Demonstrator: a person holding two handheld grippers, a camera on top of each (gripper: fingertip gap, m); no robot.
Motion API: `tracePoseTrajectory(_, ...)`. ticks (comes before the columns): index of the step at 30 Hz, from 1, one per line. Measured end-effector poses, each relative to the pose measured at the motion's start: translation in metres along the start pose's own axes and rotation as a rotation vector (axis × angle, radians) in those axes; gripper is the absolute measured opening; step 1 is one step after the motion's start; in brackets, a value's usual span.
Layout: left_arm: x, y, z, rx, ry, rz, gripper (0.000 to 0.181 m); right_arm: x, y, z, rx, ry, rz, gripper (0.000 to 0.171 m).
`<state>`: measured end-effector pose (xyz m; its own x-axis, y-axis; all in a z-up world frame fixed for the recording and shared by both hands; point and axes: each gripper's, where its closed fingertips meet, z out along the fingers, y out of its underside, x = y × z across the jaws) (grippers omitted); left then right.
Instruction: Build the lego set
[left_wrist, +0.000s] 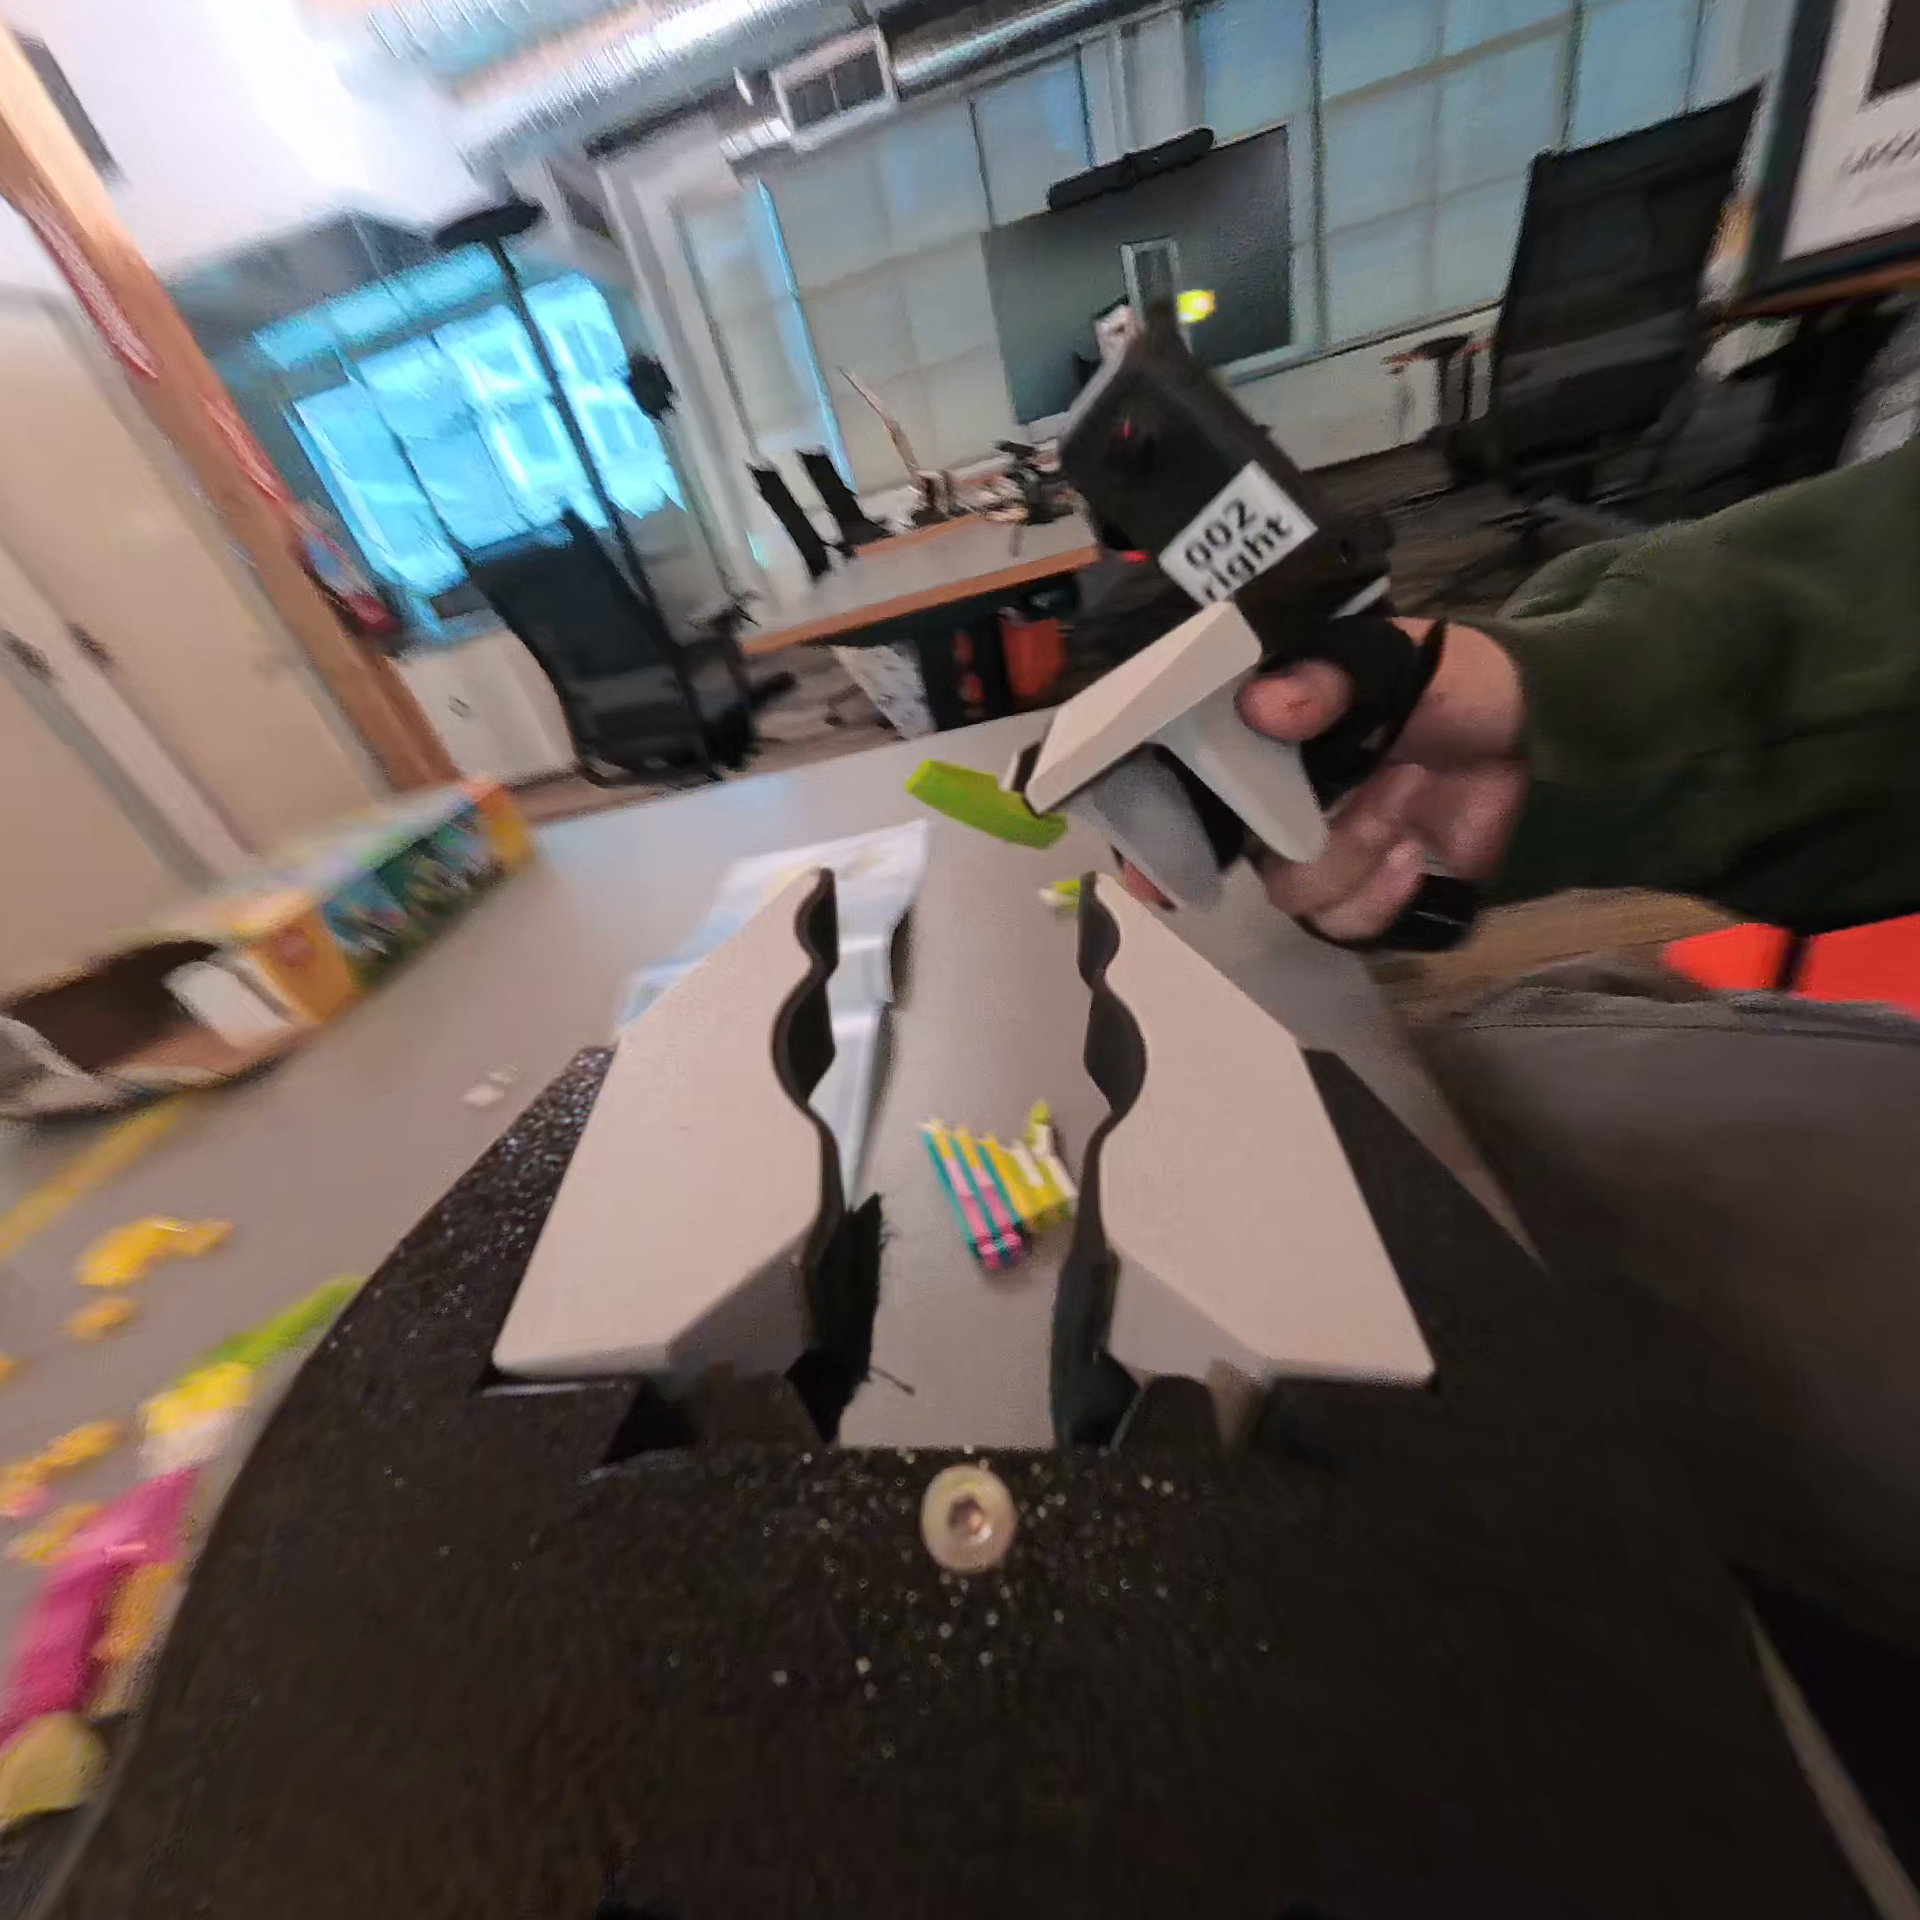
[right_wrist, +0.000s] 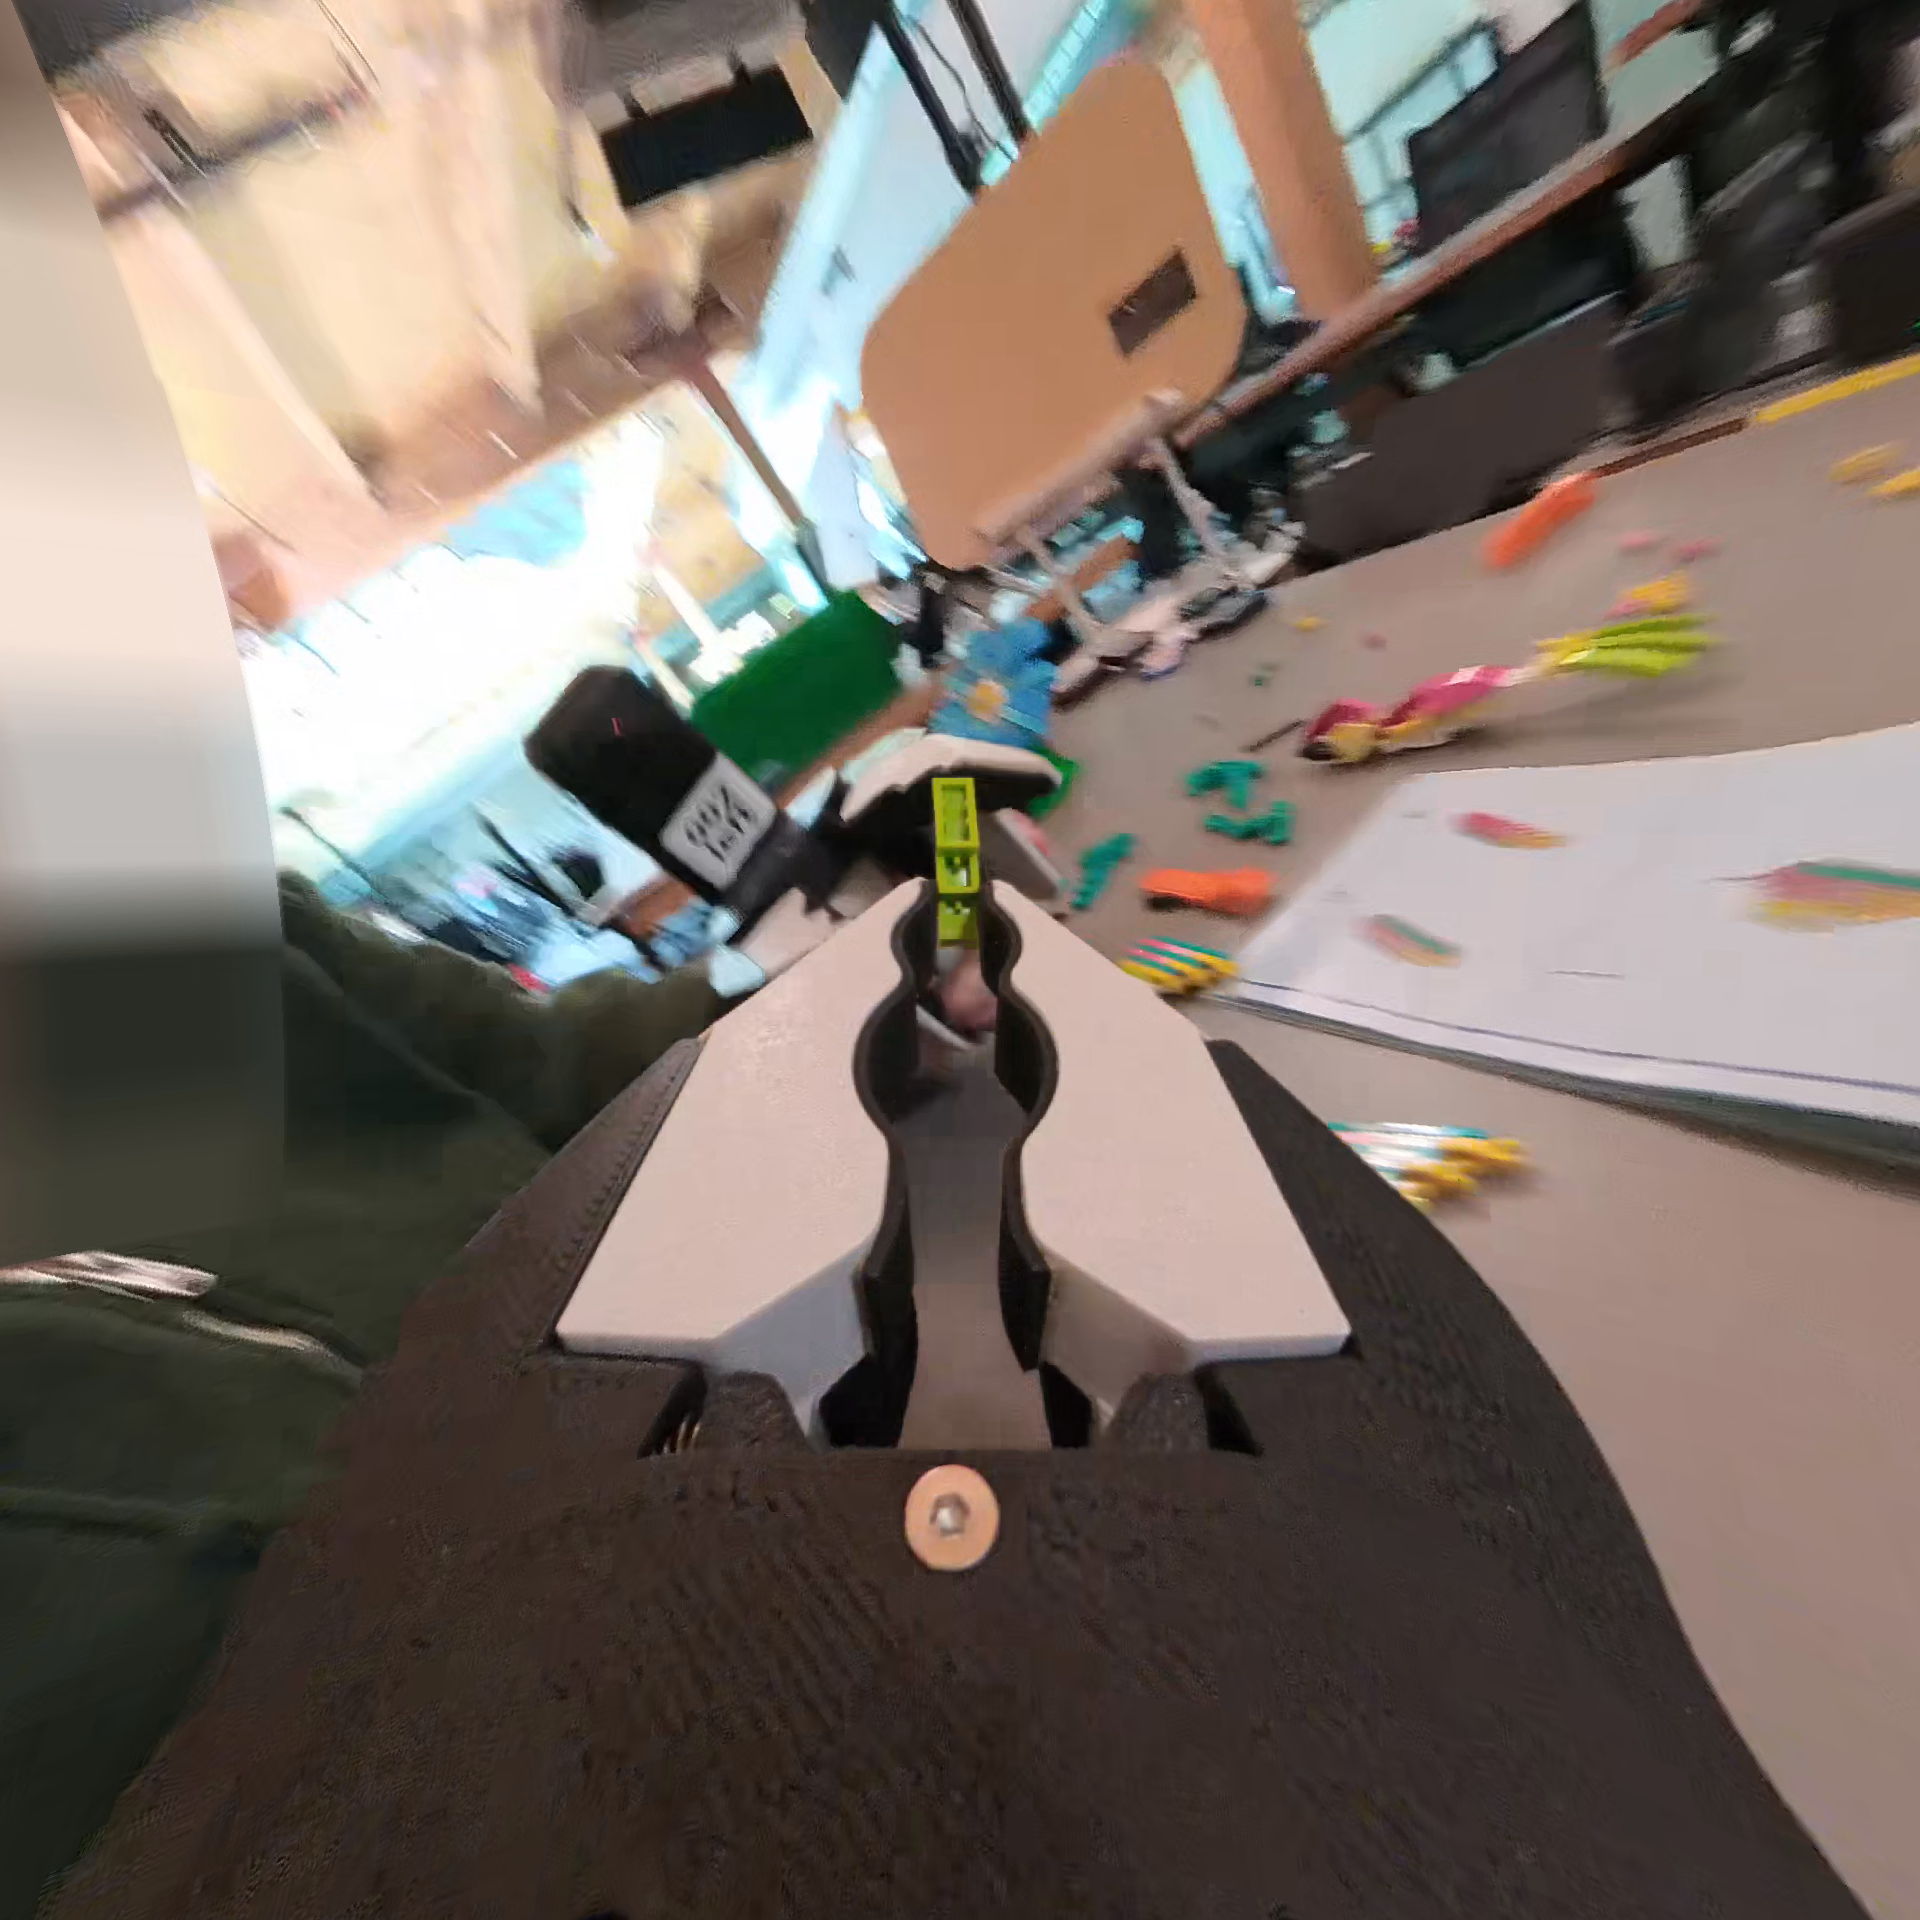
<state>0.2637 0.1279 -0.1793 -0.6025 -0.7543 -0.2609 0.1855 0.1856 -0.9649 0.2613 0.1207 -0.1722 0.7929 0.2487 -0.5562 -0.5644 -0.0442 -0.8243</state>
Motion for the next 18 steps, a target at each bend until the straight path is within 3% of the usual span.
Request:
tracePoseTrajectory(3,-0.002,-0.018,-0.008,0.066,-0.138,0.253,0.046,-0.013,0.004,0.013,0.048,-0.112,0.152,0.006)
tracePoseTrajectory(5,0.006,-0.023,-0.01,0.088,-0.136,0.353,0.045,-0.018,0.001,0.016,0.072,-0.149,0.195,0.006)
tracePoseTrajectory(9,0.006,-0.015,-0.005,0.046,-0.146,0.344,0.05,-0.02,0.001,0.019,0.092,-0.161,0.21,0.006)
tracePoseTrajectory(13,0.0,-0.02,-0.01,0.068,-0.171,0.321,0.034,-0.021,0.004,0.021,0.086,-0.163,0.202,0.006)
tracePoseTrajectory(18,0.004,-0.014,-0.007,0.03,-0.113,0.346,0.033,-0.018,0.009,0.018,0.033,-0.134,0.156,0.006)
